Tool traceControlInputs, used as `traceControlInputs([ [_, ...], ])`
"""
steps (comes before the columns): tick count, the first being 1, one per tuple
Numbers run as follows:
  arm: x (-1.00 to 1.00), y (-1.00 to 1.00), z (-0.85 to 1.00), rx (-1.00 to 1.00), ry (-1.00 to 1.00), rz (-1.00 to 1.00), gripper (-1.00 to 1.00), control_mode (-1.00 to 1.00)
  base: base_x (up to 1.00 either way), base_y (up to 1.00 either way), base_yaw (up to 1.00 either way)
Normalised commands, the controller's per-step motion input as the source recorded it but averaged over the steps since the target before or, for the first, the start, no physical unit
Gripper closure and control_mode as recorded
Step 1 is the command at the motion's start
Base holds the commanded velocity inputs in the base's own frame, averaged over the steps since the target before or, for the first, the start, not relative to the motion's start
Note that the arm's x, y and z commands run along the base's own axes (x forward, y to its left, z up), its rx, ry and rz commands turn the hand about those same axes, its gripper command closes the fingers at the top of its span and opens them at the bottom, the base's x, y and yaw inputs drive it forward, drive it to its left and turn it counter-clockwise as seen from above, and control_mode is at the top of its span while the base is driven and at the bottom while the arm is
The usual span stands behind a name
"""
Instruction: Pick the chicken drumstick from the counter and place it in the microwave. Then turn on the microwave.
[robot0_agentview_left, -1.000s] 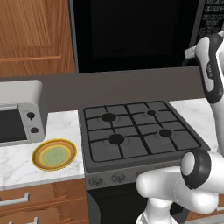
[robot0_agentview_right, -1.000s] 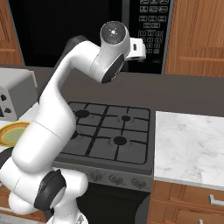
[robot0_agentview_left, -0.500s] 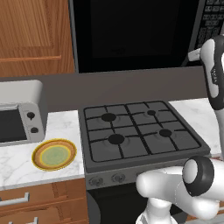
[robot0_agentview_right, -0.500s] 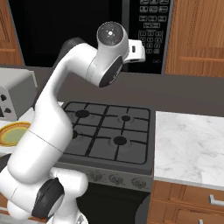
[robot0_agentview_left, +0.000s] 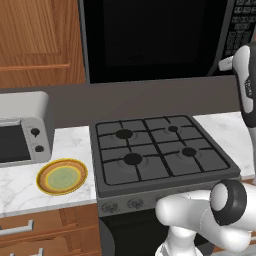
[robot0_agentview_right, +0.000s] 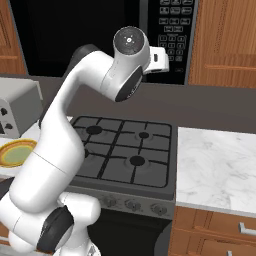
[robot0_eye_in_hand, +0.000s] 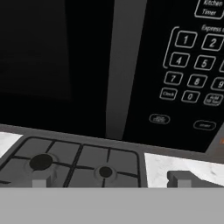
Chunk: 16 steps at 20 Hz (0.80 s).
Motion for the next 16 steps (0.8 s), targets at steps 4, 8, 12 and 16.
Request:
traceControlInputs([
  [4, 0.00, -0.05, 0.00, 0.00, 0.00, 0.00, -1.00, -1.00, 0.00, 0.00, 0.00],
  [8, -0.03, -0.08, 0.00, 0.00, 0.02, -0.02, -1.00, -1.00, 0.00, 0.00, 0.00],
  [12, -0.01, -0.08, 0.00, 0.00, 0.04, -0.01, 1.00, -1.00, 0.00, 0.00, 0.00],
  [16, 0.00, -0.12, 0.00, 0.00, 0.06, -0.01, 1.00, -1.00, 0.00, 0.00, 0.00],
])
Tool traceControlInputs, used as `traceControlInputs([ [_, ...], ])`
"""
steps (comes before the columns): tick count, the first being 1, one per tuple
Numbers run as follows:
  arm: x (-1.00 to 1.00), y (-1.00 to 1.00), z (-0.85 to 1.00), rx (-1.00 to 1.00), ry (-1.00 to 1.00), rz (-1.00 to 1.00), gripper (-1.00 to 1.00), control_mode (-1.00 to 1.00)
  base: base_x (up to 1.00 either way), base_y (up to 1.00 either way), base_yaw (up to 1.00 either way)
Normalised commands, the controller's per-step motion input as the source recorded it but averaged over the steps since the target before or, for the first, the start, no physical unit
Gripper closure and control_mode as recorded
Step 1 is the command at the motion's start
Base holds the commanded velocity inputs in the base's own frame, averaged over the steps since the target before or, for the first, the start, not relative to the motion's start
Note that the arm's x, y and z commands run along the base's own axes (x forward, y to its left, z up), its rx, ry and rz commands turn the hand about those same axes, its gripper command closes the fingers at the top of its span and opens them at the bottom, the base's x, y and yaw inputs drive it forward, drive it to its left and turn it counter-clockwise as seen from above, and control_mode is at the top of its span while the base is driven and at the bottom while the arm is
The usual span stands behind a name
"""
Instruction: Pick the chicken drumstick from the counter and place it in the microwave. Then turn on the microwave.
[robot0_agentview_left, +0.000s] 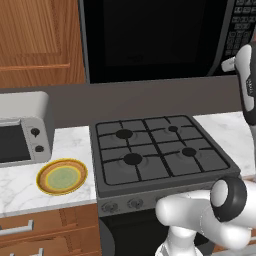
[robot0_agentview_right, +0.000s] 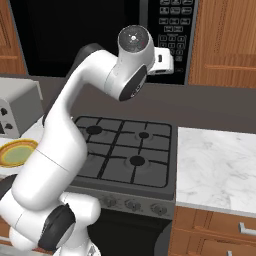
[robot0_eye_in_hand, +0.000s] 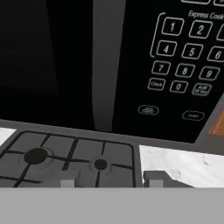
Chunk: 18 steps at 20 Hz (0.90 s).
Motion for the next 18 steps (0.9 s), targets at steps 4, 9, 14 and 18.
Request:
traceControlInputs([
  [4, 0.00, -0.16, 0.00, 0.00, 0.06, 0.00, 1.00, -1.00, 0.00, 0.00, 0.00],
  [9, 0.00, -0.21, 0.00, 0.05, 0.05, 0.00, 1.00, -1.00, 0.00, 0.00, 0.00],
  [14, 0.00, -0.19, 0.00, 0.10, 0.00, 0.00, 1.00, -1.00, 0.00, 0.00, 0.00],
  [18, 0.00, -0.13, 0.00, 0.13, 0.00, -0.03, 1.00, -1.00, 0.00, 0.00, 0.00],
])
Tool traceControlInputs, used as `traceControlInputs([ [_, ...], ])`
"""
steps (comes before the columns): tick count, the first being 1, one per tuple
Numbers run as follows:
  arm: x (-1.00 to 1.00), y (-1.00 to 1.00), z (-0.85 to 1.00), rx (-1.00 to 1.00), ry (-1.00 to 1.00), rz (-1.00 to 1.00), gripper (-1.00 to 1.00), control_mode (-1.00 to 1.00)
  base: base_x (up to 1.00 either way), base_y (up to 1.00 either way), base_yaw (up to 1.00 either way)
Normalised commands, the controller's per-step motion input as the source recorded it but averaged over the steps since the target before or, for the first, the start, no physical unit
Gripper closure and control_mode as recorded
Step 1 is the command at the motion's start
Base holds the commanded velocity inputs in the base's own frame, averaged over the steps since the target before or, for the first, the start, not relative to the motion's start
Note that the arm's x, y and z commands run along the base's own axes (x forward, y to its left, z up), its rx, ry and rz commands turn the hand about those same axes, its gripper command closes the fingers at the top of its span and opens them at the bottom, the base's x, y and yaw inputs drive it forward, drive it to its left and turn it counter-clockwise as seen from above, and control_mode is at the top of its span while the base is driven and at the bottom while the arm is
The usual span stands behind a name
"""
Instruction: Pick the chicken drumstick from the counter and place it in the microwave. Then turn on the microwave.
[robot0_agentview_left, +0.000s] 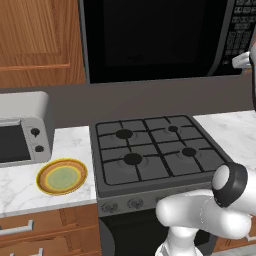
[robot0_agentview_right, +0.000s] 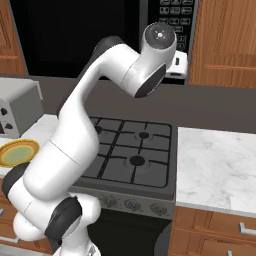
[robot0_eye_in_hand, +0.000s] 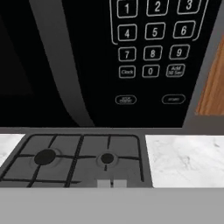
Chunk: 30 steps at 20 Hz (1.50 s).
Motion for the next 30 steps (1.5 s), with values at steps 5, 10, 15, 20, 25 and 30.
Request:
traceControlInputs([
  [5, 0.00, -0.10, 0.00, 0.17, 0.00, -0.07, 1.00, -1.00, 0.00, 0.00, 0.00],
  [10, 0.00, -0.07, 0.00, 0.18, 0.00, -0.09, 1.00, -1.00, 0.00, 0.00, 0.00],
  [15, 0.01, -0.09, 0.00, 0.19, 0.00, -0.10, 1.00, -1.00, 0.00, 0.00, 0.00],
  [20, 0.01, -0.10, 0.00, 0.19, 0.00, -0.11, 1.00, -1.00, 0.00, 0.00, 0.00],
  [25, 0.01, -0.08, -0.01, 0.19, 0.00, -0.11, 1.00, -1.00, 0.00, 0.00, 0.00],
  [30, 0.00, -0.02, -0.02, 0.16, -0.01, -0.10, 1.00, -1.00, 0.00, 0.00, 0.00],
])
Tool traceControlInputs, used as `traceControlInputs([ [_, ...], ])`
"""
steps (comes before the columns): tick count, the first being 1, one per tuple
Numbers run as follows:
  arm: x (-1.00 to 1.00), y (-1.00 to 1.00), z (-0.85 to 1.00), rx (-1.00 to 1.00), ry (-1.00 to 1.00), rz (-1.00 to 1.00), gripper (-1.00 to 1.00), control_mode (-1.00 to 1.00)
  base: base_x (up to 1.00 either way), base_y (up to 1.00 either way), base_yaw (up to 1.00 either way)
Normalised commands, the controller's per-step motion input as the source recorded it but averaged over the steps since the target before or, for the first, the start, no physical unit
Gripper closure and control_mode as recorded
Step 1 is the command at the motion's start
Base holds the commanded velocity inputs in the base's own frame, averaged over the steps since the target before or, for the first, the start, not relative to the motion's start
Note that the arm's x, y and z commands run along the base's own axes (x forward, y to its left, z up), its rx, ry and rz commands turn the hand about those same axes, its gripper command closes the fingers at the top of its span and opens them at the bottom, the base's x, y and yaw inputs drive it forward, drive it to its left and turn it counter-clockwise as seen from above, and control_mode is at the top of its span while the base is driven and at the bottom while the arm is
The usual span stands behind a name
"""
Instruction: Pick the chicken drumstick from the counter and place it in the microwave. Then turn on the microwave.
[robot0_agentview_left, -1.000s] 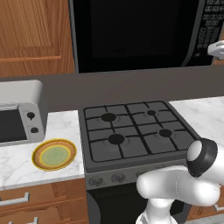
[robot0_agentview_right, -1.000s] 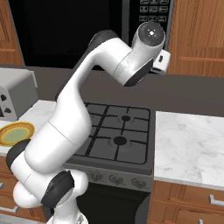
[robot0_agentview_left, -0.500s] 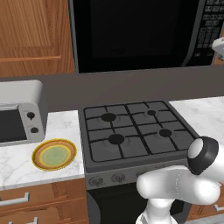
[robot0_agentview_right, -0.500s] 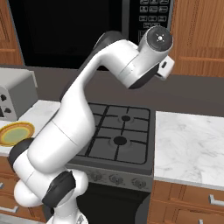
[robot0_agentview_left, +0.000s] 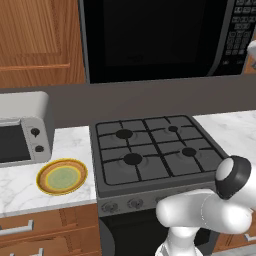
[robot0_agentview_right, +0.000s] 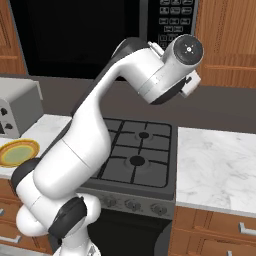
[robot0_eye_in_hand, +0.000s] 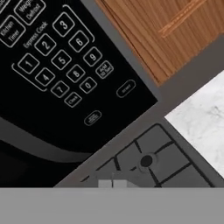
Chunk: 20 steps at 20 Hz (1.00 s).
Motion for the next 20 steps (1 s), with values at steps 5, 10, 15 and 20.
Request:
traceControlInputs([
  [5, 0.00, 0.00, -0.06, 0.14, -0.02, -0.09, 1.00, -1.00, 0.00, 0.00, 0.00],
  [10, 0.01, -0.03, -0.07, 0.15, -0.01, -0.09, 1.00, -1.00, 0.00, 0.00, 0.00],
  [15, 0.01, -0.04, -0.06, 0.15, -0.01, -0.09, 1.00, -1.00, 0.00, 0.00, 0.00],
  [20, 0.00, -0.04, -0.01, 0.13, -0.03, -0.08, 1.00, -1.00, 0.00, 0.00, 0.00],
])
